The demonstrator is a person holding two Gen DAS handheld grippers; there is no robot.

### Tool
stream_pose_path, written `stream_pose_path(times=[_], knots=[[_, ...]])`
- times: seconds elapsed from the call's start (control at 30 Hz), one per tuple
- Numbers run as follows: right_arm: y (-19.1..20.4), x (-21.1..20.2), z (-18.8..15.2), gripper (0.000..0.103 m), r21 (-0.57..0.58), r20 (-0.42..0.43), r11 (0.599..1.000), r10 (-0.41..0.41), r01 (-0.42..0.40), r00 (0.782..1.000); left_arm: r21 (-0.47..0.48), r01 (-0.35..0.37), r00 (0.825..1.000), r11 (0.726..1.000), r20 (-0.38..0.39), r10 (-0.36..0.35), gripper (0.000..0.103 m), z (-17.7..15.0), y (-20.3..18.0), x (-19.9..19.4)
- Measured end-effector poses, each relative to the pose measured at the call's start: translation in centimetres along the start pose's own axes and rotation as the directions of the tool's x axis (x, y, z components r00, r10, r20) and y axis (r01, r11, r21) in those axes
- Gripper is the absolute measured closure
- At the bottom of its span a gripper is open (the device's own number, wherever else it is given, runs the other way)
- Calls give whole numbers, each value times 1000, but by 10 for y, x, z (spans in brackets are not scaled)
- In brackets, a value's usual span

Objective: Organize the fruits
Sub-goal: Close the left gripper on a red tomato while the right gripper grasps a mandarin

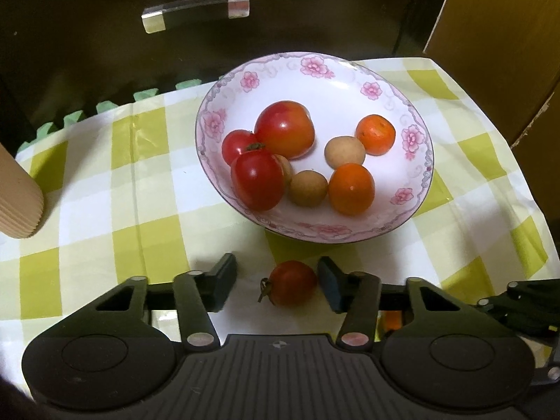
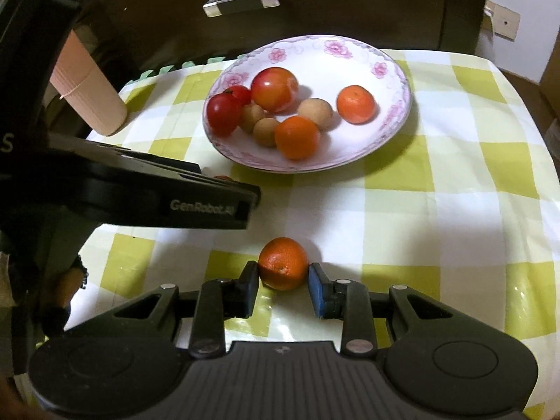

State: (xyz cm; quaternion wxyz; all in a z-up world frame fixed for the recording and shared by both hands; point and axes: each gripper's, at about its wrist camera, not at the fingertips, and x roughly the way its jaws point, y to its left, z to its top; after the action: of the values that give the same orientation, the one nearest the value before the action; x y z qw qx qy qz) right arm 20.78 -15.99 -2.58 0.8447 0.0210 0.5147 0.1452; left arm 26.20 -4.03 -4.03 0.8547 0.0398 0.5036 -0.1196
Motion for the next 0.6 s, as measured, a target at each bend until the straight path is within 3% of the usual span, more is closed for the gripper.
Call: stream_pose_path(times=[0.2,0.6], knots=[[-4,-1,1,73,8,3,1000,-9,9,1000,29,-3,1000,1000,-15,4,62,-4,0,-5],[-2,-24,-14,73,-21,0,999,-36,36,999,21,8,999,1000,-45,-7,64,-21,13,-31]])
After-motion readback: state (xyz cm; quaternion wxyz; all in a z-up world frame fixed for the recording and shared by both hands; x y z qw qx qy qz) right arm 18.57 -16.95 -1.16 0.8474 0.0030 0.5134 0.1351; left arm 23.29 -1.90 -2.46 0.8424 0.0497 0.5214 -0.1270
